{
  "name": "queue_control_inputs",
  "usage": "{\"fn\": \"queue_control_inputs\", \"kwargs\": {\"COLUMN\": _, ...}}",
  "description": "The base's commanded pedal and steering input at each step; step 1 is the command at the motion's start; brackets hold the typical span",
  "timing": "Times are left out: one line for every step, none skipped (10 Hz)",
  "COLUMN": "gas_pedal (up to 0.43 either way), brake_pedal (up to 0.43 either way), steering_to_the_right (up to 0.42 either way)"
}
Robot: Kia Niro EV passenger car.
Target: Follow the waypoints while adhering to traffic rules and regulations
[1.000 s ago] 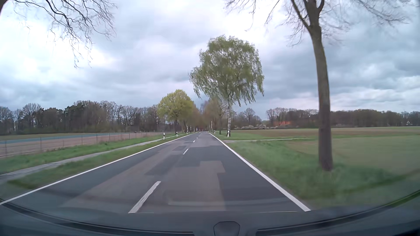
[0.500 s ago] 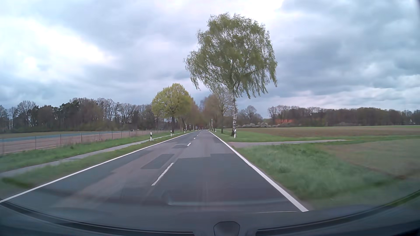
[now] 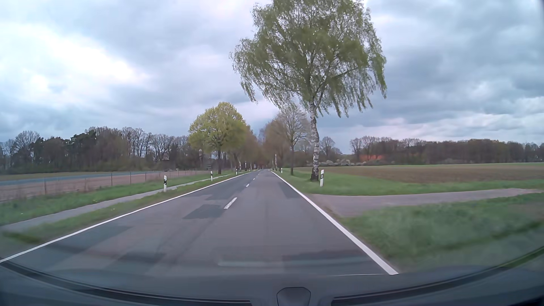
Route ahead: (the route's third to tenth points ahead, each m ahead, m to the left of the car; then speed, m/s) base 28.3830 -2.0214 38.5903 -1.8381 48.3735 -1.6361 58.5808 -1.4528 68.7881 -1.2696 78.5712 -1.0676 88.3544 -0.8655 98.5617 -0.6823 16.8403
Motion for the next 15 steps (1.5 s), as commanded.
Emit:
{"fn": "queue_control_inputs", "kwargs": {"gas_pedal": 0.098, "brake_pedal": 0.000, "steering_to_the_right": -0.006}}
{"fn": "queue_control_inputs", "kwargs": {"gas_pedal": 0.087, "brake_pedal": 0.000, "steering_to_the_right": -0.006}}
{"fn": "queue_control_inputs", "kwargs": {"gas_pedal": 0.087, "brake_pedal": 0.000, "steering_to_the_right": -0.006}}
{"fn": "queue_control_inputs", "kwargs": {"gas_pedal": 0.087, "brake_pedal": 0.000, "steering_to_the_right": -0.006}}
{"fn": "queue_control_inputs", "kwargs": {"gas_pedal": 0.087, "brake_pedal": 0.000, "steering_to_the_right": -0.006}}
{"fn": "queue_control_inputs", "kwargs": {"gas_pedal": 0.087, "brake_pedal": 0.000, "steering_to_the_right": -0.006}}
{"fn": "queue_control_inputs", "kwargs": {"gas_pedal": 0.087, "brake_pedal": 0.000, "steering_to_the_right": -0.006}}
{"fn": "queue_control_inputs", "kwargs": {"gas_pedal": 0.079, "brake_pedal": 0.000, "steering_to_the_right": -0.006}}
{"fn": "queue_control_inputs", "kwargs": {"gas_pedal": 0.079, "brake_pedal": 0.000, "steering_to_the_right": -0.005}}
{"fn": "queue_control_inputs", "kwargs": {"gas_pedal": 0.079, "brake_pedal": 0.000, "steering_to_the_right": -0.005}}
{"fn": "queue_control_inputs", "kwargs": {"gas_pedal": 0.079, "brake_pedal": 0.000, "steering_to_the_right": -0.005}}
{"fn": "queue_control_inputs", "kwargs": {"gas_pedal": 0.079, "brake_pedal": 0.000, "steering_to_the_right": -0.005}}
{"fn": "queue_control_inputs", "kwargs": {"gas_pedal": 0.079, "brake_pedal": 0.000, "steering_to_the_right": -0.005}}
{"fn": "queue_control_inputs", "kwargs": {"gas_pedal": 0.079, "brake_pedal": 0.000, "steering_to_the_right": -0.005}}
{"fn": "queue_control_inputs", "kwargs": {"gas_pedal": 0.079, "brake_pedal": 0.000, "steering_to_the_right": -0.005}}
